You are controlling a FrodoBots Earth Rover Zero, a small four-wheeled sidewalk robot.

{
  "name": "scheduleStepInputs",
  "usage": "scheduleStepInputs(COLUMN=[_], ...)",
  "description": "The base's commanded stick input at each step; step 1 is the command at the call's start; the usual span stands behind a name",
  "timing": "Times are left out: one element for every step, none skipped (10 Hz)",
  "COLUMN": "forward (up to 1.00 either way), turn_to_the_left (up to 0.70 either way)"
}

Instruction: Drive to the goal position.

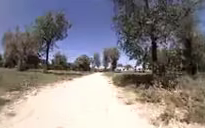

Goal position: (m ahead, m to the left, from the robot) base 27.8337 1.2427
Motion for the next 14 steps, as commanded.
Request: scheduleStepInputs(forward=[0.85,0.85,0.85,0.85,0.85,0.85,0.85,0.85,0.85,0.85,0.85,0.85,0.85,0.85], turn_to_the_left=[0.0,0.09,0.32,0.29,0.05,0.0,0.0,0.0,0.0,0.0,0.0,0.0,0.0,0.0])
